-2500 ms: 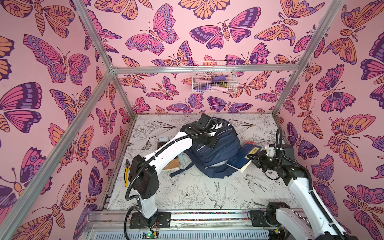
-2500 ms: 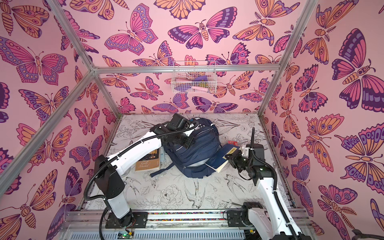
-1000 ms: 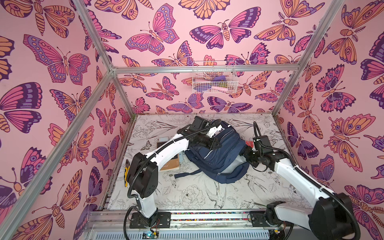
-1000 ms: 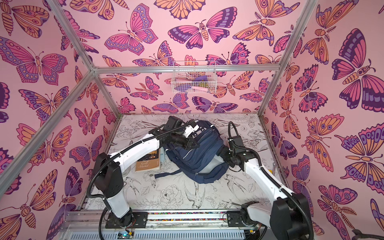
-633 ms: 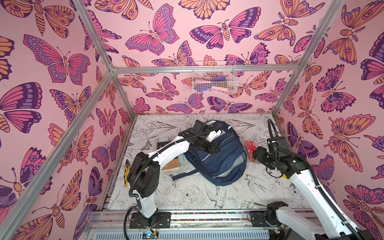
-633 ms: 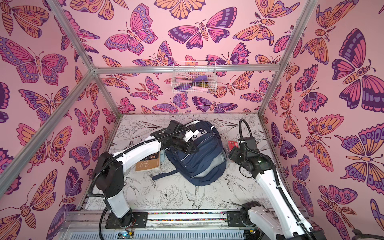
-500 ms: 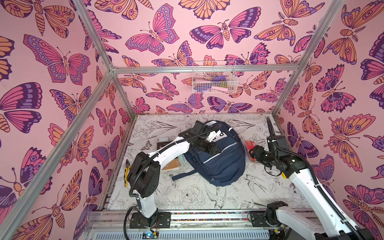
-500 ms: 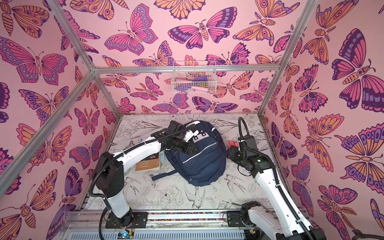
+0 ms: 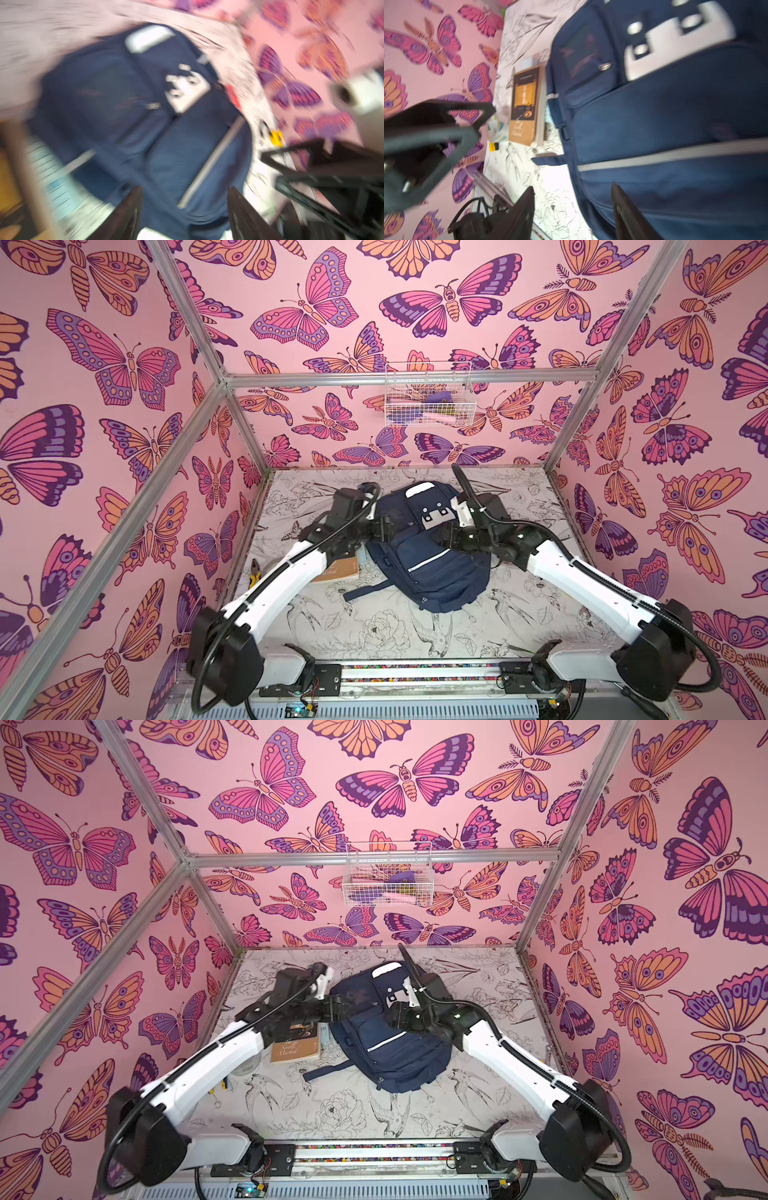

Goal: Pack the student bag

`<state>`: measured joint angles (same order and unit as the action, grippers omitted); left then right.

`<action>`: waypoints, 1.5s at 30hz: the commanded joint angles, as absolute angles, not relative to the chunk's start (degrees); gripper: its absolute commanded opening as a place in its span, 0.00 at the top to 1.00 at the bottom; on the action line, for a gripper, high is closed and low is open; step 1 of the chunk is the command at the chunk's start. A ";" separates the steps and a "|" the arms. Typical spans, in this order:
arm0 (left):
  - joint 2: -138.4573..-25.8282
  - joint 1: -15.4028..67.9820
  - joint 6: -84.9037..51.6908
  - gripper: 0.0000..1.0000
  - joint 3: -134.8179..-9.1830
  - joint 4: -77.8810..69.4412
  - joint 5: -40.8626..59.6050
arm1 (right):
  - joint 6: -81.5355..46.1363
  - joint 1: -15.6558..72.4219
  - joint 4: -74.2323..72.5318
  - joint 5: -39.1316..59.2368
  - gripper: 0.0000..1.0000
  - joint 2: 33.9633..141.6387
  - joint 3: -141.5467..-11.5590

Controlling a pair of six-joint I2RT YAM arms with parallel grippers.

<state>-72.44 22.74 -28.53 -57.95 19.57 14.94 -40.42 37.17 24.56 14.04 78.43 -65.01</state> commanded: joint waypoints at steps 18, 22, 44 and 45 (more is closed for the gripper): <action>-60.69 -9.60 -56.03 0.29 -30.32 25.71 19.95 | -40.60 41.05 20.14 20.58 0.38 85.87 -66.05; -62.82 -11.52 -58.68 0.29 -26.81 18.14 22.58 | -40.82 41.04 20.19 20.32 0.37 84.80 -65.48; -63.45 -12.22 -63.35 0.83 -16.97 -2.04 24.00 | -41.23 41.04 18.84 20.83 0.39 81.64 -63.29; -61.78 -12.20 -62.85 0.86 -17.16 -0.77 23.45 | -41.05 41.02 18.97 20.83 0.39 81.81 -63.64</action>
